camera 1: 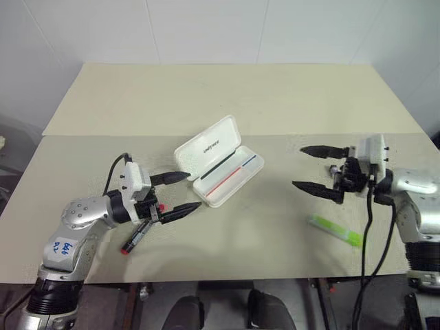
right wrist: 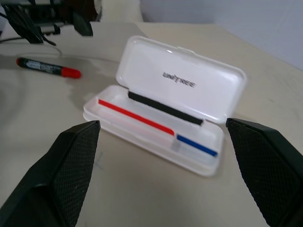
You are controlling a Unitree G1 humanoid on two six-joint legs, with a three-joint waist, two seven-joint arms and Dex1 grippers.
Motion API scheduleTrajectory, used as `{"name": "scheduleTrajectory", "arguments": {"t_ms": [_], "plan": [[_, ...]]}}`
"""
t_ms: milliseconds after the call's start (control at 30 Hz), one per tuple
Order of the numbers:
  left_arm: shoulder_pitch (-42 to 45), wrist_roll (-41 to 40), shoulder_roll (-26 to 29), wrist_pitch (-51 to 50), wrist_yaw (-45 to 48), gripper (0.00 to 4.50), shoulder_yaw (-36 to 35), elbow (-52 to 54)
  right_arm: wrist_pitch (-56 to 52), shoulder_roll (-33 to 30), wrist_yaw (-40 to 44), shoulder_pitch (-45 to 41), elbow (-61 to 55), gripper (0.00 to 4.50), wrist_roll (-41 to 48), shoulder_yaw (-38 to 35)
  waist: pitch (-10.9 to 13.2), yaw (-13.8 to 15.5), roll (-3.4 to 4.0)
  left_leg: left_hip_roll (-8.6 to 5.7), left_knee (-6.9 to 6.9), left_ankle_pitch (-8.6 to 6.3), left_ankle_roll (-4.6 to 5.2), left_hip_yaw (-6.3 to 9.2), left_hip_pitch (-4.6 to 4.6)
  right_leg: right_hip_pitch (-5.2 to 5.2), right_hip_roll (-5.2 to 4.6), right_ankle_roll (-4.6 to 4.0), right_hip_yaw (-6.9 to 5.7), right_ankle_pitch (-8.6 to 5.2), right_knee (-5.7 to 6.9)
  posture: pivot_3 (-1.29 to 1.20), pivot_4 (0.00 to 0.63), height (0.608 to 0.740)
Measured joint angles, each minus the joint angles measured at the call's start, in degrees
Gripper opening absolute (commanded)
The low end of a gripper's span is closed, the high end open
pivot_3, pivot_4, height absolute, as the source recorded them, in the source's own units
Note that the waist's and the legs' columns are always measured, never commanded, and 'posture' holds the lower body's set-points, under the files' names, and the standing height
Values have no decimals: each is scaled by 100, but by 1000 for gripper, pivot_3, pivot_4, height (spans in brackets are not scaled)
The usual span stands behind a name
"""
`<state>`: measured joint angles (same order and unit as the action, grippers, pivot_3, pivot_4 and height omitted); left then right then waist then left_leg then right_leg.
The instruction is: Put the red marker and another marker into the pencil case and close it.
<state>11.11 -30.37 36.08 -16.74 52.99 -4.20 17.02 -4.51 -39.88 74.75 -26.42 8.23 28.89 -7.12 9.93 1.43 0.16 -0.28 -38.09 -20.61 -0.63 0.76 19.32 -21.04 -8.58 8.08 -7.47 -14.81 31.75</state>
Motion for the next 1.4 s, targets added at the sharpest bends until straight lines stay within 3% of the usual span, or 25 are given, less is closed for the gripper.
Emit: {"name": "scheduleTrajectory", "arguments": {"t_ms": [33, 133, 567, 833, 1400], "plan": [[-15, 52, -4, 5, -36, 2565, 31, 1, 5, 77, -28, 0, -11, 4500, -27, 59, 0, 6, 0, -1, 0, 0, 0, 0, 1, -1, -1, 0, 0, 0, 0, 0, 150, 740], [4, 234, -71, -55, -146, 2565, 173, -5, -49, 197, -89, 4, -174, 4500, -46, 177, 0, 16, 0, -4, -1, 0, 0, -2, 9, -10, -2, 0, 3, 0, 1, 0, 150, 740], [1490, 1545, -1054, -885, -976, 2565, 1800, -732, -248, -24, 161, -131, -379, 4500, 24, 213, 2, 2, -10, -2, -8, 0, 0, -16, 9, -11, 4, 0, 7, 0, 2, 0, 150, 740], [1735, 1908, -1019, -1857, -1254, 2565, 1959, -764, -348, -23, 66, 83, -802, 4500, 116, 197, 4, 31, -13, -1, -12, 0, 0, -17, 14, -15, 3, 0, 8, 0, 3, 0, 150, 740], [2198, 1776, -610, -3468, -693, 2565, 2345, -168, -457, -12, -191, 87, -1137, 4500, 268, 166, 6, 14, -15, -1, -12, 0, 0, -18, 13, -18, 3, 0, 13, 0, 5, 0, 150, 740]]}}
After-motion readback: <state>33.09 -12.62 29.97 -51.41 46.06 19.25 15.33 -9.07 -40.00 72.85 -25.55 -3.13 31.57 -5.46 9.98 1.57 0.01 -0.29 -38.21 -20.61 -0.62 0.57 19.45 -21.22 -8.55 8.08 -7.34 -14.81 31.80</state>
